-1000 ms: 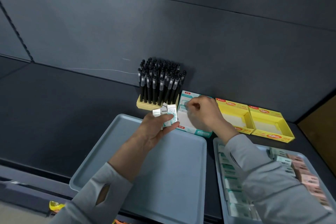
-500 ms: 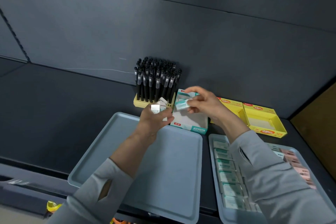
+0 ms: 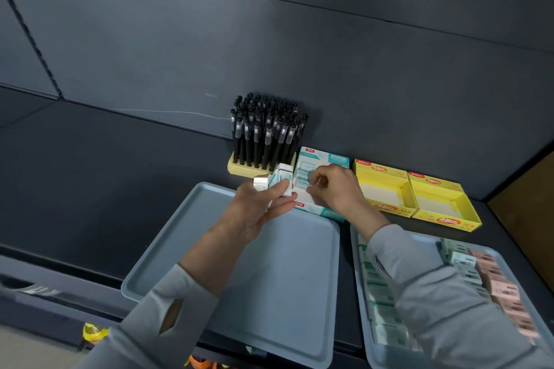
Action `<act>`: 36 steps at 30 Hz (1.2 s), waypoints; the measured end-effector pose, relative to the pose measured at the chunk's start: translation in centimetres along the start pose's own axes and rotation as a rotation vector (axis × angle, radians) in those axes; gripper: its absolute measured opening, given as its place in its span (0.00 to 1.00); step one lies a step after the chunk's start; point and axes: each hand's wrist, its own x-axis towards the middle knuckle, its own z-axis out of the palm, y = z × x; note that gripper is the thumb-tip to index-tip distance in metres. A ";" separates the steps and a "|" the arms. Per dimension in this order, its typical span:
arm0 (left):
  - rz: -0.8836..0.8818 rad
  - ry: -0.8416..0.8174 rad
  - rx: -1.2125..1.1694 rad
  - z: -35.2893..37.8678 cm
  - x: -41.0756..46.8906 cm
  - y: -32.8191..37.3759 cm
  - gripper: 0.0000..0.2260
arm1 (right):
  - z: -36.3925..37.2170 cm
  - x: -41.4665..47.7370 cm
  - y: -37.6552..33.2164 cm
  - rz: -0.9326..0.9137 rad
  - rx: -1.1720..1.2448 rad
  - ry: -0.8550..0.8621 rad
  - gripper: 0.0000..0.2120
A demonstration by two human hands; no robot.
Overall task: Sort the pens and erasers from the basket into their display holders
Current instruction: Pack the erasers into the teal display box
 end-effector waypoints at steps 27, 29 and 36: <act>-0.031 0.136 0.039 0.4 0.7 -0.1 0.06 | -1.5 -1.2 0.0 -0.039 0.048 -0.171 0.08; -0.028 0.148 0.054 0.4 0.8 0.0 0.06 | -1.3 -1.2 -0.1 -0.041 0.024 -0.148 0.09; -0.056 0.168 0.142 0.6 0.8 -0.1 0.12 | -1.2 -1.1 -0.5 0.025 0.025 -0.112 0.16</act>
